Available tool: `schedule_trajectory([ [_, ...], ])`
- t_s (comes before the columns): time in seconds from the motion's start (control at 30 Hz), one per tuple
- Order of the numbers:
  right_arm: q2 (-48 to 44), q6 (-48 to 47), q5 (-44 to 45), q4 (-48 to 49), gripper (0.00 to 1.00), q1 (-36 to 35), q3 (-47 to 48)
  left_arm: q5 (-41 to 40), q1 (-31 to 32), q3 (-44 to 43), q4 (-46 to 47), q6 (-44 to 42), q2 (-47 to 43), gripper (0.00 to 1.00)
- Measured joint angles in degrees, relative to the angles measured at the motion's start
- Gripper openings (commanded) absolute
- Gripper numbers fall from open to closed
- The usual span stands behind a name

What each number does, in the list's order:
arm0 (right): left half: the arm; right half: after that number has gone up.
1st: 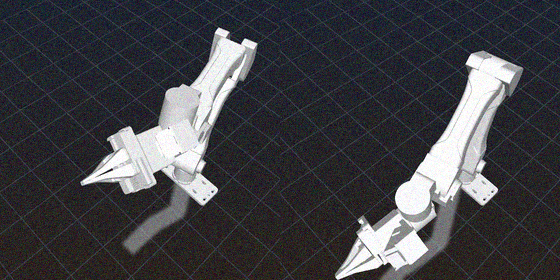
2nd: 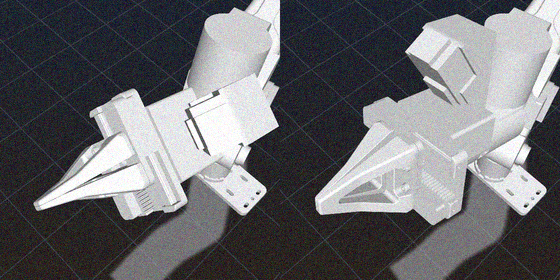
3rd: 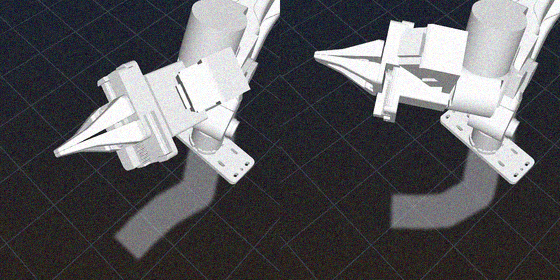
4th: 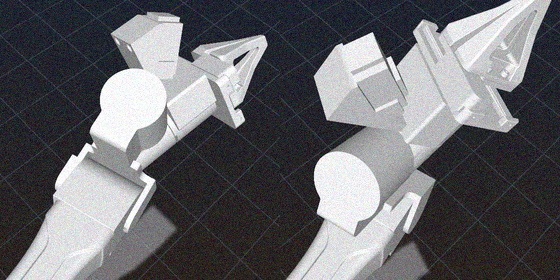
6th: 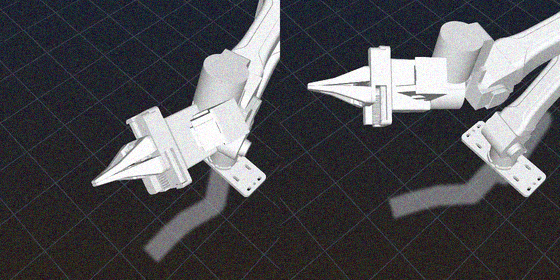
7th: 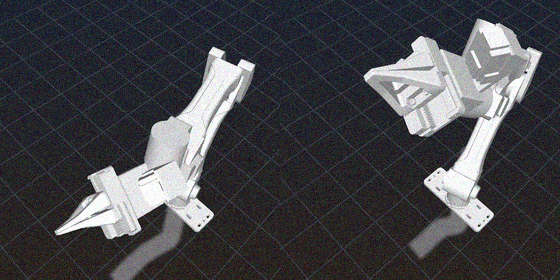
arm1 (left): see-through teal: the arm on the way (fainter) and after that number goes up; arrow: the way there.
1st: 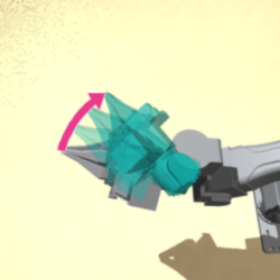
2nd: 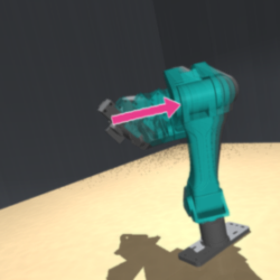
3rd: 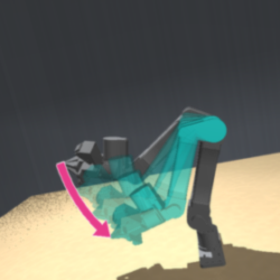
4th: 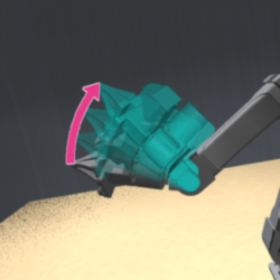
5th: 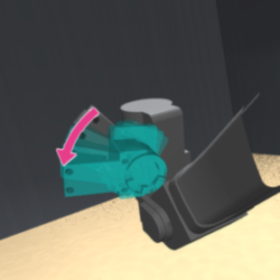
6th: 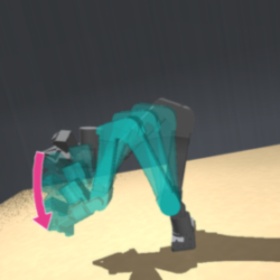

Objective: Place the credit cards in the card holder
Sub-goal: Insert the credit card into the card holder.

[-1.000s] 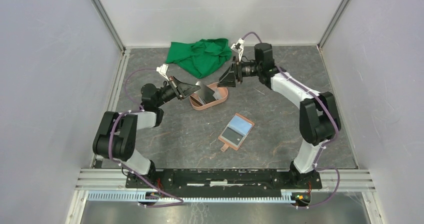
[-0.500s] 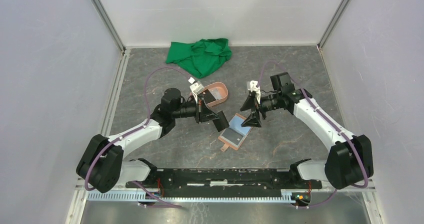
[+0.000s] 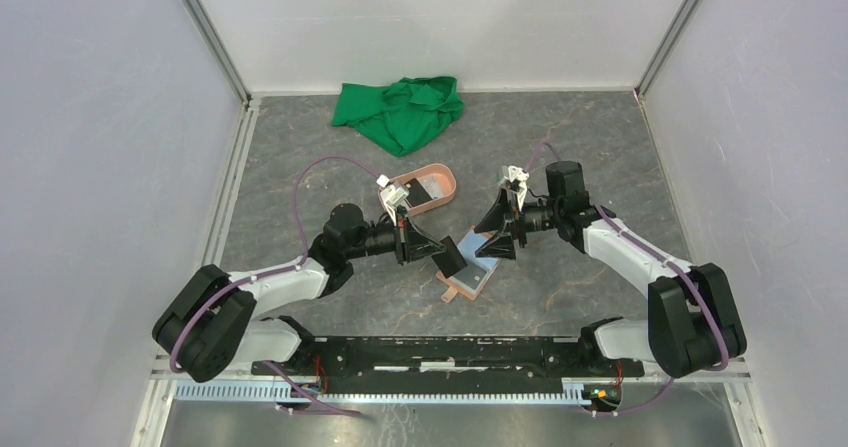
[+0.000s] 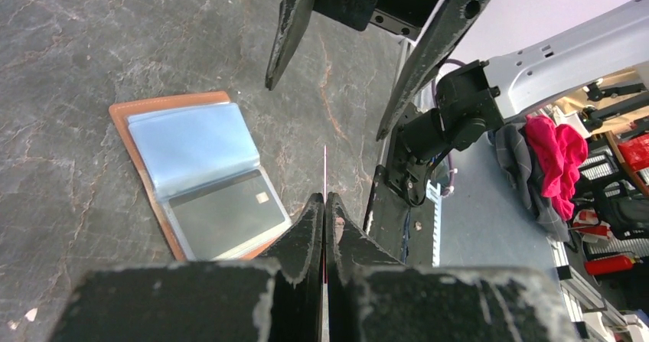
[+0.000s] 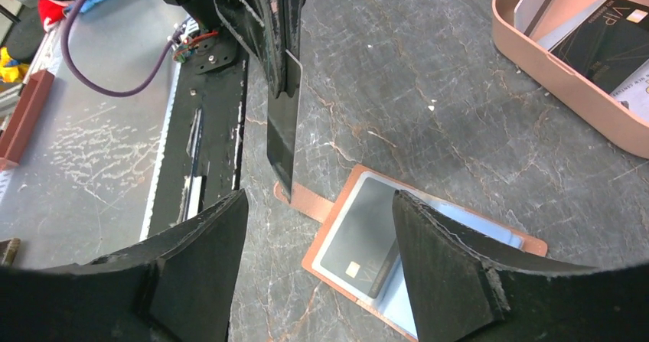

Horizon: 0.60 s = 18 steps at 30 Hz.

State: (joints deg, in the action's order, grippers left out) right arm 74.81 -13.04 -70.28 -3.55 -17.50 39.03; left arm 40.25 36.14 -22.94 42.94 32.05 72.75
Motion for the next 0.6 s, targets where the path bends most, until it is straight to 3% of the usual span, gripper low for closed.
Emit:
schedule_trajectory([
  [0.33, 3.19, 4.96, -1.51, 5.73, 0.66, -3.89, -0.48, -2.25, 1.99, 0.63, 8.74, 4.85, 2.58, 0.02],
  [0.6, 5.03, 6.84, -2.27, 6.40, 0.33, -5.40, -0.48, -3.72, 3.56, 0.66, 11.41, 6.08, 3.41, 0.02],
])
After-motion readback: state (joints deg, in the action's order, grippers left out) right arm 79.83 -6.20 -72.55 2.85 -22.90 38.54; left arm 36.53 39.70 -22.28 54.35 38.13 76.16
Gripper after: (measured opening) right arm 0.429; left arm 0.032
